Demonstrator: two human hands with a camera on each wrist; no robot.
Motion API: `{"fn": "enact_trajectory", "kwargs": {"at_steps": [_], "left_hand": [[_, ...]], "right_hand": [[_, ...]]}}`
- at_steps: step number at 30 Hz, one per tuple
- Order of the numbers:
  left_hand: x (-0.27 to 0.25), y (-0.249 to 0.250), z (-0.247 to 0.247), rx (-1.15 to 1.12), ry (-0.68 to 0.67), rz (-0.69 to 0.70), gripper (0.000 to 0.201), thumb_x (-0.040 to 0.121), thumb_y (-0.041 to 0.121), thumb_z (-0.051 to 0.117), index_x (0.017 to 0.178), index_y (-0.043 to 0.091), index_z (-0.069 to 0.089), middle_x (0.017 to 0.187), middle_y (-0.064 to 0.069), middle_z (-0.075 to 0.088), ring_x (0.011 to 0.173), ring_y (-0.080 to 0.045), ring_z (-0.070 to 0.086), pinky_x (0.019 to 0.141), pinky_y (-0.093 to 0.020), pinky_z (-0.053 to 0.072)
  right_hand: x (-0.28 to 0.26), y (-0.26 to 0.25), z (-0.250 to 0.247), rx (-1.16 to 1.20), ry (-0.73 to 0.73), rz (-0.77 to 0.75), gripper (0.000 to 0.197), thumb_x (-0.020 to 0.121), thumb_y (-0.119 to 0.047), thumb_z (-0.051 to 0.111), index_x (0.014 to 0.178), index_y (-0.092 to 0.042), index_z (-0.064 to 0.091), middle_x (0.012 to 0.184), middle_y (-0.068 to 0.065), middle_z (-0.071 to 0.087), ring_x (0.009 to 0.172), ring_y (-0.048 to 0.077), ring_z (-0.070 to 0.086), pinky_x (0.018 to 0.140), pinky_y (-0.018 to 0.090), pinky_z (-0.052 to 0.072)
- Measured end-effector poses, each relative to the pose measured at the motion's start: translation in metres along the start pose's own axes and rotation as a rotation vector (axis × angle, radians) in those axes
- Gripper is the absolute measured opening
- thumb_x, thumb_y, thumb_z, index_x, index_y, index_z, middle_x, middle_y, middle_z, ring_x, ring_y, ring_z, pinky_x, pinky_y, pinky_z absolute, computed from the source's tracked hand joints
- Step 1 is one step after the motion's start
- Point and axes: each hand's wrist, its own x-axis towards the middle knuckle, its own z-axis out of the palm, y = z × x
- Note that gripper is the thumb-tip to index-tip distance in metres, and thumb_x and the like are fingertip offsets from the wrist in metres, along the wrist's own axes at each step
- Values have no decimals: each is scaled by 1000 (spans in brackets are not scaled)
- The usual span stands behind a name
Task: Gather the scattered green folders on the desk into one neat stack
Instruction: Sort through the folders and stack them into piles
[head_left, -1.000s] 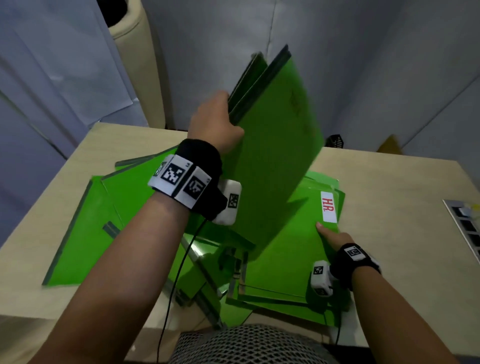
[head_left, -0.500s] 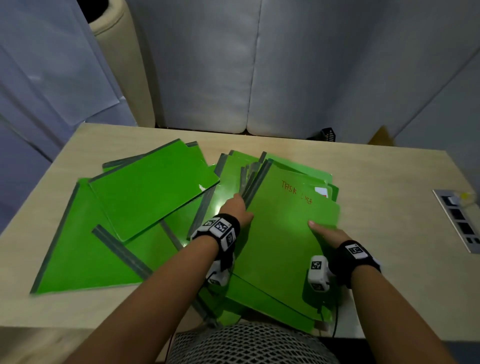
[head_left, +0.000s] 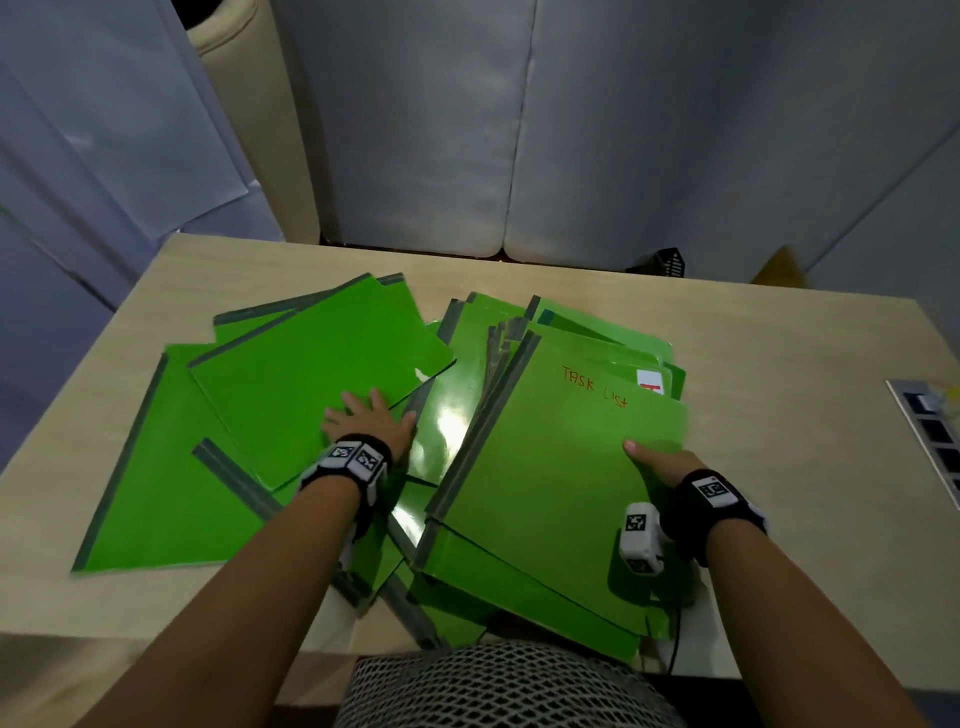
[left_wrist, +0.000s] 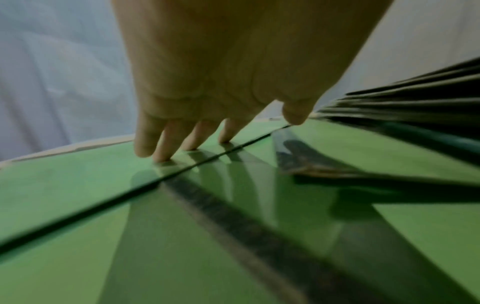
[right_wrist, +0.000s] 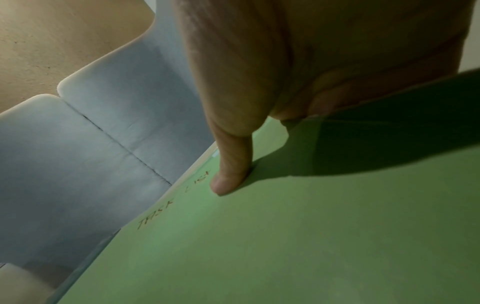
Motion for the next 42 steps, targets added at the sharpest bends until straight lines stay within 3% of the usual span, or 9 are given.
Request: {"fn": "enact_trajectory", "kwargs": {"at_steps": [3, 7, 10, 13, 18, 25, 28, 34, 42], "left_hand": [[-18, 22, 0, 104, 29, 110, 74, 94, 62, 23, 148, 12, 28, 148, -25, 34, 129, -39, 46, 99, -44, 44], [-40, 49, 1, 3, 46, 365, 51, 100, 45, 27, 130, 11, 50, 122, -16, 62, 109, -31, 60, 88, -38, 49], [-35, 50, -13, -286, 24, 371, 43, 100, 35, 38, 136, 13, 48, 130, -15, 60, 114, -30, 59, 93, -36, 47], [-13, 21, -30, -387, 167, 139, 47, 89, 28, 58, 132, 11, 51, 130, -14, 59, 116, -31, 58, 94, -39, 49], [14, -49, -35, -387, 122, -294, 100, 65, 51, 81, 140, 3, 35, 144, -22, 40, 133, -40, 39, 106, -54, 38], [12, -56, -35, -585, 19, -248, 108, 59, 38, 89, 142, -2, 30, 133, -22, 52, 117, -38, 56, 88, -43, 53], [8, -44, -44, -528, 75, -177, 92, 63, 35, 87, 132, -2, 39, 125, -19, 56, 110, -37, 59, 77, -40, 53], [1, -33, -62, -465, 109, -139, 90, 66, 26, 86, 135, 1, 34, 123, -19, 59, 111, -37, 60, 88, -46, 53], [2, -38, -76, -454, 97, -123, 96, 65, 24, 88, 138, -2, 31, 131, -22, 55, 117, -39, 57, 93, -46, 51]], "right_hand": [[0, -2, -2, 12, -25, 13, 83, 77, -56, 70, 140, -9, 43, 136, 22, 52, 110, 45, 56, 95, 58, 47], [0, -5, -4, -3, -75, 58, 91, 74, -63, 69, 144, -14, 38, 139, 24, 48, 110, 47, 56, 94, 60, 47], [3, -4, -8, -18, -97, 92, 97, 70, -66, 69, 145, -15, 36, 138, 26, 48, 106, 48, 57, 91, 61, 48], [4, -4, -10, -11, -145, 122, 101, 67, -69, 69, 146, -17, 33, 139, 28, 45, 102, 50, 59, 88, 62, 50], [5, -9, -17, 0, -203, 159, 104, 70, -67, 69, 148, -12, 28, 115, 29, 57, 102, 48, 62, 92, 60, 49], [3, -22, -39, 92, -178, 169, 82, 78, -53, 72, 138, -8, 38, 65, 17, 64, 82, 32, 59, 89, 47, 45], [5, -20, -45, 133, -171, 172, 68, 75, -50, 75, 118, -9, 42, 75, 18, 65, 84, 33, 59, 94, 48, 44], [12, -25, -62, 65, -200, 160, 63, 66, -52, 79, 99, -6, 50, 78, 23, 72, 99, 39, 60, 102, 55, 39], [6, -29, -74, -54, -233, 72, 68, 66, -55, 77, 90, 7, 59, 90, 23, 67, 91, 35, 58, 97, 44, 39]]}}
